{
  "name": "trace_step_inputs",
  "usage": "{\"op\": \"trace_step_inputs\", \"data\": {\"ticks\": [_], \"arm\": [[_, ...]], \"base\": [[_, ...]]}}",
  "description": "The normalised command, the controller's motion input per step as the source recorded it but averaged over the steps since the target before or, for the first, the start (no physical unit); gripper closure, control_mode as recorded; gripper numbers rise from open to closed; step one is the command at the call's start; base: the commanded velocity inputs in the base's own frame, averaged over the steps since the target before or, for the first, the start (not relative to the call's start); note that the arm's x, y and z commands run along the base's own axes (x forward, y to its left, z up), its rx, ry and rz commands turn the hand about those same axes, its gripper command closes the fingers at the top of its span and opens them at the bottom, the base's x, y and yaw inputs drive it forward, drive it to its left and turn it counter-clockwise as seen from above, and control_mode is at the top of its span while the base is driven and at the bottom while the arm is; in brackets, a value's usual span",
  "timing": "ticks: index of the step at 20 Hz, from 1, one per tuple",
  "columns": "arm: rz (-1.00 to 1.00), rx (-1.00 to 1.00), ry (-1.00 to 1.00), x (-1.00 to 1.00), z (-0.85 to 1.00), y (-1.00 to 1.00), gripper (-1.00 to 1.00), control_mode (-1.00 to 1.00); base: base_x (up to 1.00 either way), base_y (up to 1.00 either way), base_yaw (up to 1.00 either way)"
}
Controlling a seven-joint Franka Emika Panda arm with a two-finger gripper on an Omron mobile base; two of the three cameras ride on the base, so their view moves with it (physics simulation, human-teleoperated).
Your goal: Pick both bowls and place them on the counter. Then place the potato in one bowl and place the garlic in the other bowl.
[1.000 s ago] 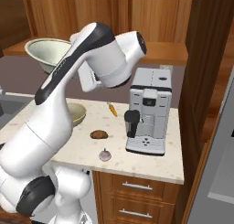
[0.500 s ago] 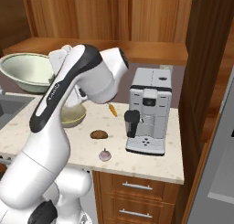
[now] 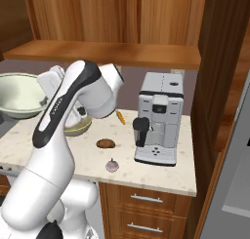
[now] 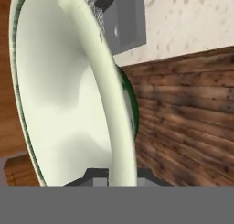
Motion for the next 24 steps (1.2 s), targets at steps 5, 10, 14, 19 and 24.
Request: {"op": "trace_step_inputs", "data": {"ticks": [5, 10, 14, 19, 24], "arm": [[0.24, -0.08, -0.25, 0.10, -0.56, 0.20, 1.00, -1.00], [0.17, -0.07, -0.17, 0.11, -0.63, 0.04, 1.00, -1.00], [0.03, -0.05, -0.10, 0.28, -0.61, 0.10, 1.00, -1.00], [-0.01, 0.00, 0.00, 0.23, -0.52, 0.02, 1.00, -1.00], [-0.03, 0.00, -0.01, 0.25, -0.55, 0.07, 1.00, -1.00]], "base": [[0.00, 0.00, 0.00], [0.00, 0.00, 0.00], [0.00, 0.00, 0.00], [0.00, 0.00, 0.00], [0.00, 0.00, 0.00]]}}
